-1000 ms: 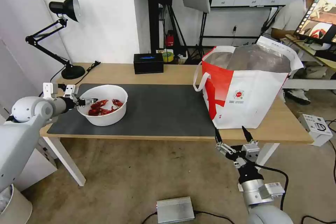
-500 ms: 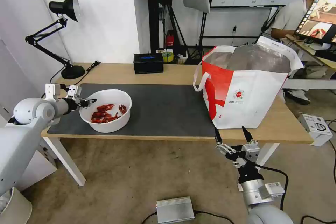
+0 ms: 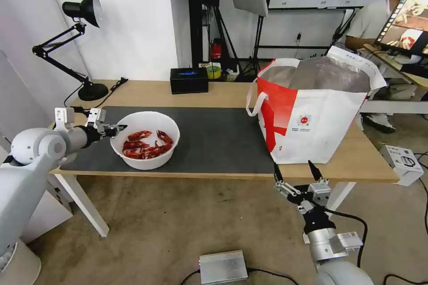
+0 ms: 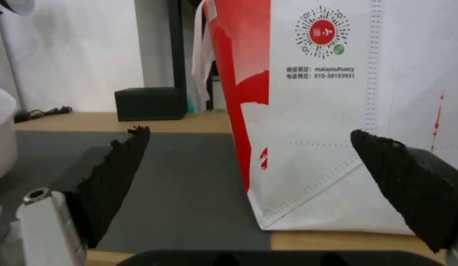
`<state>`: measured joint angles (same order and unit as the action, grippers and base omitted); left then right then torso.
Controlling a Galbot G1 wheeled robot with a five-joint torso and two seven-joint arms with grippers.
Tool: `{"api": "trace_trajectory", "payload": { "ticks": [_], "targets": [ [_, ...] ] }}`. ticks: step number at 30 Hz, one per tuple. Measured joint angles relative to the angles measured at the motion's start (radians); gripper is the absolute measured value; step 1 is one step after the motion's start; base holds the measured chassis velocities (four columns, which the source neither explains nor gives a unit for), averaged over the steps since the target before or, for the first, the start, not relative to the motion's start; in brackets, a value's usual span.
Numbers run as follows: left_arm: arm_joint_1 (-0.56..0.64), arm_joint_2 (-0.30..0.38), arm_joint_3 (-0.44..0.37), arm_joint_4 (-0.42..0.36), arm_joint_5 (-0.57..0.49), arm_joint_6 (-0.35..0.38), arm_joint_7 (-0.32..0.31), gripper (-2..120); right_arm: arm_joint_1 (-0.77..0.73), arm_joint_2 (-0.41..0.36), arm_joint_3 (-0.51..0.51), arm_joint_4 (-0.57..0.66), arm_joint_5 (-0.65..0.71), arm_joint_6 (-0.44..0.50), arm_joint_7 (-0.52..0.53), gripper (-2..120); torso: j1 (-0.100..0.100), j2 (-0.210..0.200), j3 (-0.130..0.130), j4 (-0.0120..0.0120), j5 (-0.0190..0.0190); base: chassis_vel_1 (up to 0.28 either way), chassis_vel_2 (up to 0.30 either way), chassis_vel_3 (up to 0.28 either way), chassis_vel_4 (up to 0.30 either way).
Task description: Pick up the trash from the table and place it into the takeout bag.
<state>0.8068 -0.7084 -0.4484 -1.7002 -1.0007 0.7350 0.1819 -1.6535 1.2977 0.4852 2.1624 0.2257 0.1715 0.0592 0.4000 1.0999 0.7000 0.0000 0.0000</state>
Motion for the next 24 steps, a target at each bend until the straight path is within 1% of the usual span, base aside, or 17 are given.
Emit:
{"api": "trace_trajectory", "payload": {
  "ticks": [1,4,5,9,10,13,14,17,18,19,20,21,22,24],
  "targets": [
    [0.000,0.000,0.000,0.000,0.000,0.000,0.000,0,0.000,0.000,0.000,0.000,0.000,0.000,0.000,100,0.000,0.000,0.000,0.0000,0.0000,0.000,0.000,0.000,0.000],
    [0.016,-0.002,-0.016,-0.073,-0.075,0.000,-0.033,0,0.000,0.000,0.000,0.000,0.000,0.000,0.000,100,0.000,0.000,0.000,0.0000,0.0000,0.000,0.000,0.000,0.000],
    [0.016,-0.002,-0.016,-0.073,-0.075,0.000,-0.033,0,0.000,0.000,0.000,0.000,0.000,0.000,0.000,100,0.000,0.000,0.000,0.0000,0.0000,0.000,0.000,0.000,0.000],
    [0.014,-0.004,-0.019,-0.168,-0.178,0.000,-0.092,0,0.000,0.000,0.000,0.000,0.000,0.000,0.000,100,0.000,0.000,0.000,-0.0001,0.0001,0.000,0.000,0.000,0.000],
    [0.014,-0.004,-0.019,-0.168,-0.178,0.000,-0.092,0,0.000,0.000,0.000,0.000,0.000,0.000,0.000,100,0.000,0.000,0.000,-0.0001,0.0001,0.000,0.000,0.000,0.000],
    [-0.004,-0.004,-0.002,-0.240,-0.232,0.001,-0.119,0,0.000,0.000,0.000,0.000,0.000,0.000,0.000,100,0.000,0.000,0.000,0.0000,0.0001,0.000,0.000,0.000,0.000],
    [-0.004,-0.004,-0.002,-0.240,-0.232,0.001,-0.119,0,0.000,0.000,0.000,0.000,0.000,0.000,0.000,100,0.000,0.000,0.000,0.0000,0.0001,0.000,0.000,0.000,0.000],
    [-0.057,-0.012,0.050,-0.292,-0.274,0.001,-0.151,0,0.000,0.000,0.000,0.000,0.000,0.000,0.000,100,0.000,0.000,0.000,0.0000,0.0002,0.000,0.000,0.000,0.000],
    [-0.057,-0.012,0.050,-0.292,-0.274,0.001,-0.151,0,0.000,0.000,0.000,0.000,0.000,0.000,0.000,100,0.000,0.000,0.000,0.0000,0.0002,0.000,0.000,0.000,0.000],
    [-0.089,-0.021,0.083,-0.307,-0.285,0.001,-0.161,0,0.000,0.000,0.000,0.000,0.000,0.000,0.000,100,0.000,0.000,0.000,0.0000,0.0003,0.000,0.000,0.000,0.000],
    [-0.108,-0.028,0.104,-0.312,-0.291,0.001,-0.167,0,0.000,0.000,0.000,0.000,0.000,0.000,0.000,100,0.000,0.000,0.000,-0.0001,0.0002,0.000,0.000,0.000,0.000],
    [-0.143,-0.042,0.141,-0.314,-0.297,0.001,-0.177,0,0.000,0.000,0.000,0.000,0.000,0.000,0.000,100,0.000,0.000,0.000,-0.0001,0.0001,0.000,0.000,0.000,0.000],
    [-0.143,-0.042,0.141,-0.314,-0.297,0.001,-0.177,0,0.000,0.000,0.000,0.000,0.000,0.000,0.000,100,0.000,0.000,0.000,-0.0001,0.0001,0.000,0.000,0.000,0.000],
    [-0.203,-0.071,0.201,-0.309,-0.311,0.001,-0.195,0,0.000,0.000,0.000,0.000,0.000,0.000,0.000,100,0.000,0.000,0.000,-0.0002,0.0001,0.000,0.000,0.000,0.000]
  ]
}}
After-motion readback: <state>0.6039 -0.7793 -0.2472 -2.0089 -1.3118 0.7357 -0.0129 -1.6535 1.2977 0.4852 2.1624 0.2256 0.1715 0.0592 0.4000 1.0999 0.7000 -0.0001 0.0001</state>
